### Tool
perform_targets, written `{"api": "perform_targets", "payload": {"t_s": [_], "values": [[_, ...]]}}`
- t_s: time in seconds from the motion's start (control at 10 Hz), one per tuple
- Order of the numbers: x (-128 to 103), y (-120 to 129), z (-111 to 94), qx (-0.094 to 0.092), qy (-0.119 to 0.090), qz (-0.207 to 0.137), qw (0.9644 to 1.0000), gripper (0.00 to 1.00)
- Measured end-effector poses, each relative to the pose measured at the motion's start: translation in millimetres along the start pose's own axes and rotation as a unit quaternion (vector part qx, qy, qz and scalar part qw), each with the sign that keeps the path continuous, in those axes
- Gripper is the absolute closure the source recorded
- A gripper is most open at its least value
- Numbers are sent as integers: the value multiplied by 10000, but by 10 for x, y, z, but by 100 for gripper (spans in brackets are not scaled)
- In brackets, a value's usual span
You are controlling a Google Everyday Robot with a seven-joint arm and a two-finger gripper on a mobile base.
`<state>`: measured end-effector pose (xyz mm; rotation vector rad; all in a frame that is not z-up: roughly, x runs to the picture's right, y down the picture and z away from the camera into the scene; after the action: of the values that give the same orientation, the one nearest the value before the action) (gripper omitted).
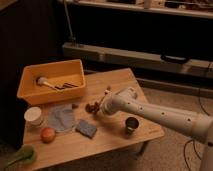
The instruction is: Place grapes in metal cup
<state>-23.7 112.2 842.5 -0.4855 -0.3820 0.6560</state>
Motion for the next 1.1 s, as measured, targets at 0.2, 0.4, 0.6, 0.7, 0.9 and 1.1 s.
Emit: {"api": "perform_targets", "payload": {"t_s": [0.2, 0.4, 0.6, 0.7, 0.9, 1.1], "values": [[-200, -32, -388, 42, -155, -114, 9998, 100], [-416, -60, -893, 98, -346, -240, 9991, 100], [-559, -72, -1434, 173, -470, -344, 9982, 100], [-575, -68, -1741, 227, -486, -382, 9978, 100], [-488, -38, -2394, 358, -383, -414, 9978, 100], [-255, -13, -2962, 502, -173, -317, 9981, 100]]}}
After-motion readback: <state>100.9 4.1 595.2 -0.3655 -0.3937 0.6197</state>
